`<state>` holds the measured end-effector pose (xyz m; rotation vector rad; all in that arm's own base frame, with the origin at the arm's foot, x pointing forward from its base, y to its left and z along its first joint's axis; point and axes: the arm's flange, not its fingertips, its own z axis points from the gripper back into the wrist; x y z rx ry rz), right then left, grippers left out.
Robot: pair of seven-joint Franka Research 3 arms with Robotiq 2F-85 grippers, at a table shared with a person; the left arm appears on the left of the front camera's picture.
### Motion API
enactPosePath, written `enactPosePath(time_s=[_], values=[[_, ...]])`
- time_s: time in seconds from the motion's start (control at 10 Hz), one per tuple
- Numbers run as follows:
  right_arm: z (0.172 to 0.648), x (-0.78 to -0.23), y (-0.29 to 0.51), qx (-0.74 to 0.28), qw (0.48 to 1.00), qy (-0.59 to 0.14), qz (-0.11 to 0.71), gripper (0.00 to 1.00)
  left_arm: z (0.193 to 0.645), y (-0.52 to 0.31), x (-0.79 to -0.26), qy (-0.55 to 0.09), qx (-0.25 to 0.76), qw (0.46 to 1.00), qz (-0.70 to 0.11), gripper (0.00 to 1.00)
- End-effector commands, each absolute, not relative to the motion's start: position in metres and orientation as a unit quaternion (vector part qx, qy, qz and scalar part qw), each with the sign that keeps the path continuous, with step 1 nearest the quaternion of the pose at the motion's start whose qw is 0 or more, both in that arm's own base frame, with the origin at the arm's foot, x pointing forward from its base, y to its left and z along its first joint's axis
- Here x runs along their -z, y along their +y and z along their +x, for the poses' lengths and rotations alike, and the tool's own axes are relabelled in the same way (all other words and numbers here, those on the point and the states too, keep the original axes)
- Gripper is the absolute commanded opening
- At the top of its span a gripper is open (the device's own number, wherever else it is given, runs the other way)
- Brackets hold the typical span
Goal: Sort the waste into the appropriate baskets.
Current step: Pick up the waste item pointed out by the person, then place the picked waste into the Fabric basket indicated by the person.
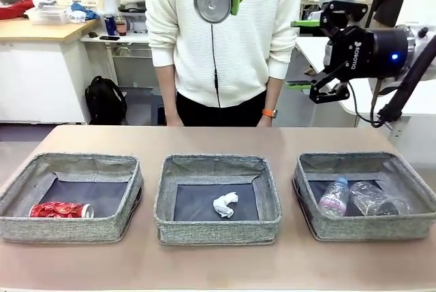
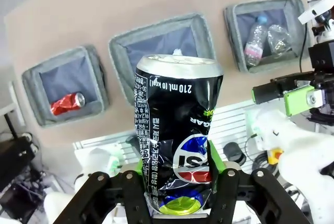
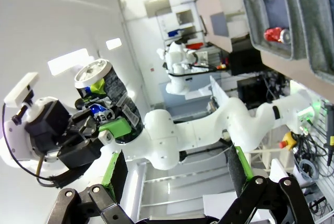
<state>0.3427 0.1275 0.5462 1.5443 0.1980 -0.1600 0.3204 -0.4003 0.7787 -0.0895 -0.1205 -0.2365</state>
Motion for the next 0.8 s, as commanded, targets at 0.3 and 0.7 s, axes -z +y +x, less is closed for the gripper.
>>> enactPosePath(time_s=[0.3,0.7], values=[[0.3431,-0.5484,0.1300,0.074,0.702,0.084,0.703,1.00,0.3178,-0.3918,-0.7747,-0.057,0.117,0.991,-0.041,0.44],[0.3431,-0.5484,0.1300,0.074,0.702,0.084,0.703,1.00,0.3178,-0.3918,-0.7747,-0.057,0.117,0.991,-0.041,0.44]])
